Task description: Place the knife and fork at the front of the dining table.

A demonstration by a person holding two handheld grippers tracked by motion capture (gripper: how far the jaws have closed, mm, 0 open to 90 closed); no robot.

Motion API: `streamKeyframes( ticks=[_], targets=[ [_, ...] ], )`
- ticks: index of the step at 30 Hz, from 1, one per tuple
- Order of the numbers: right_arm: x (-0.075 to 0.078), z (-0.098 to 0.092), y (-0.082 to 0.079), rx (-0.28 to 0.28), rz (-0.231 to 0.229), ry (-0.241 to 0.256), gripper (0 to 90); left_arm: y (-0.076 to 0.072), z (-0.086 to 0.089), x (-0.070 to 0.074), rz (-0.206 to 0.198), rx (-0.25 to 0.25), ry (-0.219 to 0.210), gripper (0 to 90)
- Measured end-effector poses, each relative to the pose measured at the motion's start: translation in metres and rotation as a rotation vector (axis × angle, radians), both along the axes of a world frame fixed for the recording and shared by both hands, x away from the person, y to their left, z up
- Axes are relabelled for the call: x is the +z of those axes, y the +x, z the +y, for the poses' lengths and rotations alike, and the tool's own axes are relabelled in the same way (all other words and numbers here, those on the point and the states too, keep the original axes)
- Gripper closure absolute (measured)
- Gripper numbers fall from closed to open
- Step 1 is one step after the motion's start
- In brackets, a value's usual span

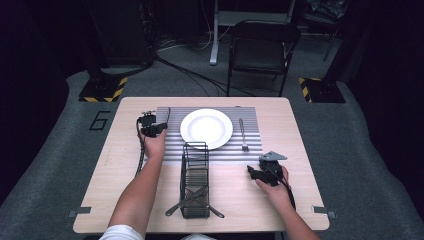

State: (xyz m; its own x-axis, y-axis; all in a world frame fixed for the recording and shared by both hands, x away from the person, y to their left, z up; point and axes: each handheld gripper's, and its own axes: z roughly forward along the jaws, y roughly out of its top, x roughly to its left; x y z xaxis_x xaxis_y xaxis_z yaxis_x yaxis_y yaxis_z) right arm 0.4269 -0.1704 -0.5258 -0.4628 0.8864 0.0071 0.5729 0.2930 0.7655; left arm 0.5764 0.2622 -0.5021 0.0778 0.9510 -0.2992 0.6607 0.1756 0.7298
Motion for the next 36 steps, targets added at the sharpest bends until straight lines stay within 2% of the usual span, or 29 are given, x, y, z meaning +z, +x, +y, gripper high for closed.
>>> streamKeyframes(
  ticks=[8,15,19,21,25,29,32,36],
  targets=[
    [0.0,0.0,0.0,0.0,0.0,0.0,40.2,0.006,-0.009,-0.009,0.005,0.029,-0.003,82.6],
    [0.0,0.0,0.0,0.003,0.002,0.0,40.2,0.009,-0.014,-0.017,0.049,0.054,0.01,82.6],
    [0.0,0.0,-0.001,0.002,0.002,0.0,40.2,0.011,-0.014,-0.019,0.037,0.056,0.011,82.6],
    [0.0,0.0,-0.001,0.003,0.002,0.0,40.2,0.011,-0.015,-0.019,0.036,0.072,-0.004,82.5],
    [0.0,0.0,-0.001,-0.001,0.007,0.005,40.2,0.011,-0.016,-0.02,0.032,0.077,0.007,82.4],
    [0.0,0.0,-0.001,0.002,0.003,0.0,40.2,0.011,-0.016,-0.02,0.031,0.087,-0.008,82.4],
    [0.0,0.0,-0.001,0.003,0.003,0.002,40.2,0.011,-0.015,-0.02,0.03,0.1,-0.035,82.3],
    [0.0,0.0,-0.001,0.0,0.007,0.005,40.2,0.01,-0.014,-0.021,0.031,0.1,-0.039,82.1]
  ],
)
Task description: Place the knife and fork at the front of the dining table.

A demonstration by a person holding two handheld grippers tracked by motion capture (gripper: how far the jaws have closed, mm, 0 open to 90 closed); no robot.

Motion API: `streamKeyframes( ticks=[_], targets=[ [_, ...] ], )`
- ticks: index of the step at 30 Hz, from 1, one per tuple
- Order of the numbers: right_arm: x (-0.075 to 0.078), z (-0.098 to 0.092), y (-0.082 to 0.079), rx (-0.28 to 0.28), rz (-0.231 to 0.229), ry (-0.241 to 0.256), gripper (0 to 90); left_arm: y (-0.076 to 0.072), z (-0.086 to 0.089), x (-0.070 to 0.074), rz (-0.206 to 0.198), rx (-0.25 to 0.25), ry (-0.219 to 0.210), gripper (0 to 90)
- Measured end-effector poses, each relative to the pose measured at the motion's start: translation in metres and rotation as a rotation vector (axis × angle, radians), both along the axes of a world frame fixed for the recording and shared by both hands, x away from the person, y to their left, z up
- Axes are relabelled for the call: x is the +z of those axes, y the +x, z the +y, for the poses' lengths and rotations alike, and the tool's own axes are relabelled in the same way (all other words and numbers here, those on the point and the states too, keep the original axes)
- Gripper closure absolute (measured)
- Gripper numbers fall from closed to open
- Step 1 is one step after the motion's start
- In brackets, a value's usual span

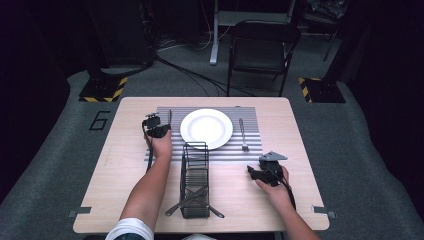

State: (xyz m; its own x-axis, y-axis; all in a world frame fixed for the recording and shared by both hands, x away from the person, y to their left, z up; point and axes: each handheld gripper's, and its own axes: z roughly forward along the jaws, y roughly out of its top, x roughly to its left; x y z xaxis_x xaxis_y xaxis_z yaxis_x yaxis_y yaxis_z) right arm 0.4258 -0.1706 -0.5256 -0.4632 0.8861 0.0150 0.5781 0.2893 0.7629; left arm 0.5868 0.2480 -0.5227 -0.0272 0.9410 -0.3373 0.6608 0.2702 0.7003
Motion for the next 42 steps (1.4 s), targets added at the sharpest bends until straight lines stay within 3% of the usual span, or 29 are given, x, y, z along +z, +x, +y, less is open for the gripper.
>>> streamKeyframes(
  ticks=[7,20,25,37,42],
  targets=[
    [0.0,0.0,0.0,0.003,-0.004,-0.003,40.2,0.0,0.002,0.0,0.006,0.004,-0.02,81.7],
    [0.0,0.0,0.0,0.003,-0.004,-0.003,40.2,0.0,0.009,0.002,0.012,-0.008,-0.013,78.7],
    [0.0,0.0,0.0,0.002,-0.004,-0.005,40.2,-0.001,0.013,0.005,0.004,-0.007,-0.023,73.3],
    [0.0,0.0,0.0,0.004,-0.005,-0.008,40.1,-0.018,0.034,0.039,-0.035,-0.073,0.044,59.7],
    [0.0,0.0,0.0,0.004,-0.005,-0.008,40.0,-0.027,0.041,0.049,-0.072,-0.091,0.02,55.9]
  ],
)
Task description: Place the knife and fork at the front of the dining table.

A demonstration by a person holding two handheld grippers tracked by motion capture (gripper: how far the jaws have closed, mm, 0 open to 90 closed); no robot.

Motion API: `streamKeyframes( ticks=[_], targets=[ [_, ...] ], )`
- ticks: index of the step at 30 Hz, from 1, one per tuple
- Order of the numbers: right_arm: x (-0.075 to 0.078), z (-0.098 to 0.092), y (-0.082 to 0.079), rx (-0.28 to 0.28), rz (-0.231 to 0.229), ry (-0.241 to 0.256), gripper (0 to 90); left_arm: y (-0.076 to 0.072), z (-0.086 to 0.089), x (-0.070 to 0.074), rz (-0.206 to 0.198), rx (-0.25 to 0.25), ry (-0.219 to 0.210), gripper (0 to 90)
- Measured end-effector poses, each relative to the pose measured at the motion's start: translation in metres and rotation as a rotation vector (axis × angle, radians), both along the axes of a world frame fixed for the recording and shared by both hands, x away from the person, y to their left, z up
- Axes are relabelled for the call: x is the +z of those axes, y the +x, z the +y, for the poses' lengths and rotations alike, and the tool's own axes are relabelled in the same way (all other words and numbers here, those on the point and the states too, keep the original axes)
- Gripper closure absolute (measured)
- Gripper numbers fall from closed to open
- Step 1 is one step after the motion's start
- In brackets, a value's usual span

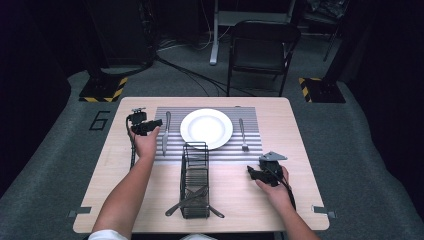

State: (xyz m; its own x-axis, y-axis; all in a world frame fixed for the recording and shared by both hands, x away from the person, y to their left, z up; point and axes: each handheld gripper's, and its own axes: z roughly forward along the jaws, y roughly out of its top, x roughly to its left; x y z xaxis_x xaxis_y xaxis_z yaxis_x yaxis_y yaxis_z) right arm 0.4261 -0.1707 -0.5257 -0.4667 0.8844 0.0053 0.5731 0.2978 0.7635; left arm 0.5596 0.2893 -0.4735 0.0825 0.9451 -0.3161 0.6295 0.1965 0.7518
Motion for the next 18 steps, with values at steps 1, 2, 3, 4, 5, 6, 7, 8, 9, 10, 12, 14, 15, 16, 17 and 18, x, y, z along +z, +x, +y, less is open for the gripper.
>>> streamKeyframes(
  ticks=[1,2,3,4,5,6,7,8,9,10,12,14,15,16,17,18],
  targets=[
    [0.0,0.0,0.0,0.0,0.0,0.001,40.0,-0.002,0.002,0.002,-0.003,-0.008,0.0,55.2],
    [0.0,0.0,0.0,0.001,0.0,0.0,40.0,-0.004,0.002,0.003,-0.006,-0.012,-0.005,55.0],
    [0.0,0.0,0.0,0.0,0.0,0.0,40.0,-0.006,0.004,0.005,-0.011,-0.017,0.001,54.7],
    [0.0,0.0,0.0,0.0,0.0,0.001,40.0,-0.008,0.006,0.006,-0.011,-0.027,0.007,54.4],
    [0.0,0.0,0.0,0.0,0.0,0.001,40.0,-0.011,0.007,0.008,-0.009,-0.029,0.009,54.4],
    [0.0,0.0,0.0,0.0,0.0,0.001,40.0,-0.013,0.009,0.009,-0.015,-0.038,0.014,54.3],
    [0.0,0.0,0.0,0.0,0.001,0.001,40.0,-0.014,0.01,0.01,-0.019,-0.042,0.014,53.9],
    [0.0,0.0,0.0,0.0,0.0,0.001,40.0,-0.017,0.011,0.012,-0.023,-0.046,0.016,53.7],
    [0.0,0.0,0.0,0.0,0.001,0.002,40.0,-0.019,0.012,0.014,-0.021,-0.056,0.024,53.3],
    [0.0,0.0,0.0,-0.001,0.001,0.003,39.9,-0.02,0.013,0.017,-0.02,-0.063,0.027,53.1],
    [0.0,0.0,0.0,0.0,0.001,0.003,39.8,-0.025,0.015,0.023,-0.032,-0.079,0.042,51.9],
    [0.0,0.0,0.0,0.001,0.0,0.002,39.8,-0.03,0.016,0.028,-0.036,-0.108,0.055,50.7],
    [0.0,0.0,0.0,0.0,0.0,0.002,39.8,-0.032,0.017,0.03,-0.03,-0.128,0.064,49.2],
    [0.0,0.0,0.0,0.0,0.0,0.002,39.8,-0.034,0.017,0.031,-0.026,-0.14,0.073,49.2],
    [0.0,0.0,0.0,0.001,0.0,0.002,39.8,-0.037,0.017,0.033,-0.027,-0.152,0.081,49.2],
    [0.0,0.0,0.0,0.001,0.0,0.002,39.8,-0.04,0.017,0.034,-0.034,-0.161,0.088,49.2]
  ],
)
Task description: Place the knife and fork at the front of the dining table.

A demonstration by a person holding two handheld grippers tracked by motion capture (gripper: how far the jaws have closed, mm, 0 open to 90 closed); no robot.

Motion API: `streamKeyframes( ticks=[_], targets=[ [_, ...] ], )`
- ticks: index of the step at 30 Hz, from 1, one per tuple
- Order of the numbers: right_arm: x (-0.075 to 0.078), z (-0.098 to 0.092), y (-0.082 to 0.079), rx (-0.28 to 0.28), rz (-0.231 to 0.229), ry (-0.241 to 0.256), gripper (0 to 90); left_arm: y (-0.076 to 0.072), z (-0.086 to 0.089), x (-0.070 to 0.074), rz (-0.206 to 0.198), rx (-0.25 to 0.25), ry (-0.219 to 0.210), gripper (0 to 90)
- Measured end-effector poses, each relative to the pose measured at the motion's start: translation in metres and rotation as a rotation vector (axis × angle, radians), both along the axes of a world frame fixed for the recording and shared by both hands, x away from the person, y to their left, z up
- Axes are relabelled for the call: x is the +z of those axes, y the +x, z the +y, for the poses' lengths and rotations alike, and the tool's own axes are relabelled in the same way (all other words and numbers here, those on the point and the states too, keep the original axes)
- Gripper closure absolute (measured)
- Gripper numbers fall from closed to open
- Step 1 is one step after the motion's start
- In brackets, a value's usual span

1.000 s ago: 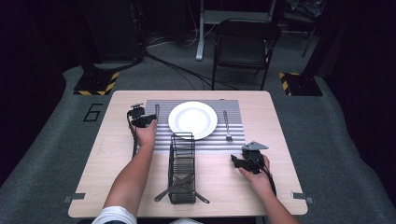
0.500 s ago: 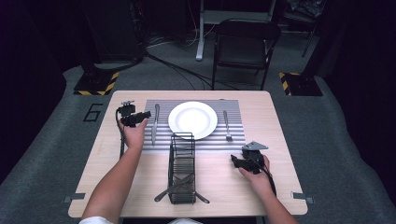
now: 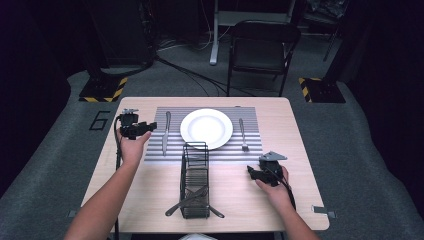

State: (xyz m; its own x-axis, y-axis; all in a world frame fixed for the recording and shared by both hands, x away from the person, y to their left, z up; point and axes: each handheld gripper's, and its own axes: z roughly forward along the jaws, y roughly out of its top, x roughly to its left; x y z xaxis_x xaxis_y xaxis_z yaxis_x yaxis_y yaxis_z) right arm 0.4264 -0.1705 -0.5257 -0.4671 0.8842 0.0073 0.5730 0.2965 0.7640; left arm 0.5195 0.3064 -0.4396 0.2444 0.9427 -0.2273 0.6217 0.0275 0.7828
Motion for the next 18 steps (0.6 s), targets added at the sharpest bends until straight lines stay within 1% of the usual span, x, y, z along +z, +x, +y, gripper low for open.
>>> streamKeyframes(
  ticks=[2,4,6,8,11,15,17,18],
  targets=[
    [0.0,0.0,0.0,0.0,0.0,0.0,39.8,-0.006,0.001,0.002,-0.01,-0.021,0.022,48.8],
    [0.0,0.0,0.0,0.0,0.0,0.0,39.8,-0.013,0.002,0.003,-0.007,-0.046,0.04,48.4],
    [0.0,0.0,0.0,0.0,0.0,0.0,39.8,-0.02,0.004,0.004,-0.01,-0.062,0.063,47.9],
    [0.0,0.0,0.0,0.0,0.0,0.0,39.8,-0.025,0.006,0.005,-0.009,-0.077,0.076,47.2],
    [0.0,0.0,0.0,0.0,0.0,0.0,39.8,-0.034,0.008,0.009,-0.026,-0.094,0.102,46.5],
    [0.0,0.0,0.0,-0.001,0.0,0.0,39.8,-0.046,0.013,0.014,-0.049,-0.12,0.126,45.3],
    [0.0,0.0,0.0,-0.001,-0.001,0.0,39.8,-0.05,0.015,0.015,-0.038,-0.134,0.133,45.1],
    [0.0,0.0,0.0,-0.001,0.0,0.0,39.8,-0.053,0.016,0.016,-0.043,-0.14,0.13,44.9]
  ],
)
